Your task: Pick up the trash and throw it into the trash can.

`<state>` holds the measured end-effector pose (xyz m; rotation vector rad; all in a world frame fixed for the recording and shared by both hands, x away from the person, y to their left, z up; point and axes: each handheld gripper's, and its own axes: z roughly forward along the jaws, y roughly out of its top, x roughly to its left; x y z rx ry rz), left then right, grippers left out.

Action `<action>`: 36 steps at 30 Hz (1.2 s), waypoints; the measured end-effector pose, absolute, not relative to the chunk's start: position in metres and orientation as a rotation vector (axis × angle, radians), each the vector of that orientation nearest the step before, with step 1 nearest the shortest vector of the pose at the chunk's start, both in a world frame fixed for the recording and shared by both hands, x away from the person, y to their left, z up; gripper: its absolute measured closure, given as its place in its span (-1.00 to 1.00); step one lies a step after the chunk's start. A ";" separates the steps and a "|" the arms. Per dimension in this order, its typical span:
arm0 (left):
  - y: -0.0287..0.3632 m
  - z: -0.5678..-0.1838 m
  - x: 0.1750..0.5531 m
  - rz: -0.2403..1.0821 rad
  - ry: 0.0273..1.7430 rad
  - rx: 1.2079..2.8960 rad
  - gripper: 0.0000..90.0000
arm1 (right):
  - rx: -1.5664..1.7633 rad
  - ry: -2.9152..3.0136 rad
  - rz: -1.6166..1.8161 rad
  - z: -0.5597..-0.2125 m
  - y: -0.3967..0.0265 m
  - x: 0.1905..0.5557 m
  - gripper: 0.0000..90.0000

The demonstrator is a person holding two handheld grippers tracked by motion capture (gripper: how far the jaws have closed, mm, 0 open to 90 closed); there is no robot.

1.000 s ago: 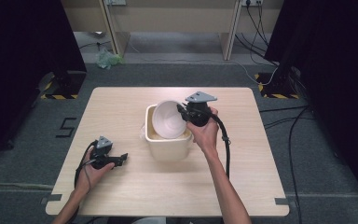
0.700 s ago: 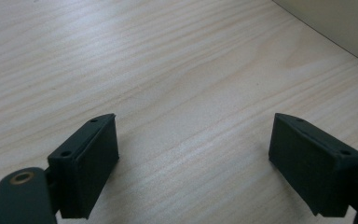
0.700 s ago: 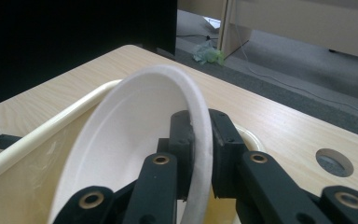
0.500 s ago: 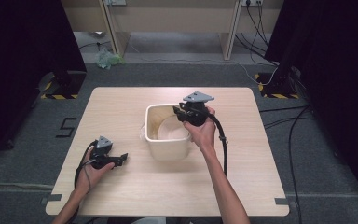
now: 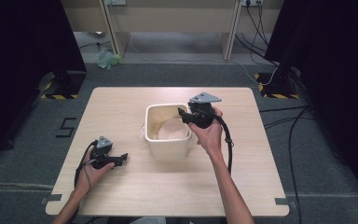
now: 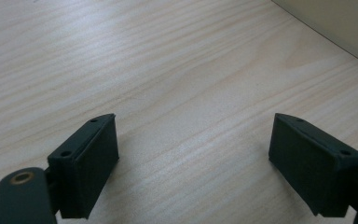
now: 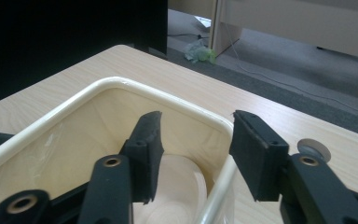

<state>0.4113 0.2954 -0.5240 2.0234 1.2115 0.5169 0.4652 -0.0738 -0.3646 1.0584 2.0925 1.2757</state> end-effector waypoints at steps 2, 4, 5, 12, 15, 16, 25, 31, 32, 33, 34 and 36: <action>0.295 -0.524 0.411 0.516 1.212 2.023 -0.67 | 1.073 2.086 1.270 -0.365 -0.076 0.464 0.03; 0.295 -0.524 0.411 0.517 1.212 2.023 -0.67 | 1.079 2.072 1.260 -0.366 -0.079 0.463 -0.02; 0.295 -0.524 0.411 0.517 1.212 2.023 -0.67 | 1.079 2.072 1.260 -0.366 -0.079 0.463 -0.02; 0.295 -0.524 0.411 0.517 1.212 2.023 -0.68 | 1.097 2.055 1.274 -0.363 -0.086 0.456 -0.16; 0.295 -0.524 0.411 0.516 1.212 2.022 -0.68 | 1.098 2.055 1.274 -0.363 -0.088 0.455 -0.17; 0.295 -0.524 0.411 0.517 1.212 2.023 -0.68 | 1.100 2.053 1.274 -0.364 -0.089 0.455 -0.18; 0.295 -0.524 0.411 0.518 1.211 2.023 -0.68 | 1.125 2.044 1.284 -0.368 -0.099 0.452 -0.20; 0.295 -0.524 0.411 0.518 1.211 2.022 -0.68 | 1.134 2.033 1.296 -0.366 -0.105 0.448 -0.21; 0.295 -0.524 0.411 0.517 1.212 2.022 -0.67 | 1.139 2.029 1.294 -0.366 -0.108 0.446 -0.21; 0.295 -0.524 0.411 0.517 1.211 2.023 -0.68 | 1.137 2.030 1.291 -0.366 -0.109 0.446 -0.21; 0.295 -0.524 0.411 0.517 1.211 2.023 -0.68 | 1.140 2.032 1.289 -0.366 -0.110 0.445 -0.21; 0.295 -0.524 0.411 0.517 1.211 2.022 -0.68 | 1.145 2.030 1.288 -0.366 -0.113 0.444 -0.21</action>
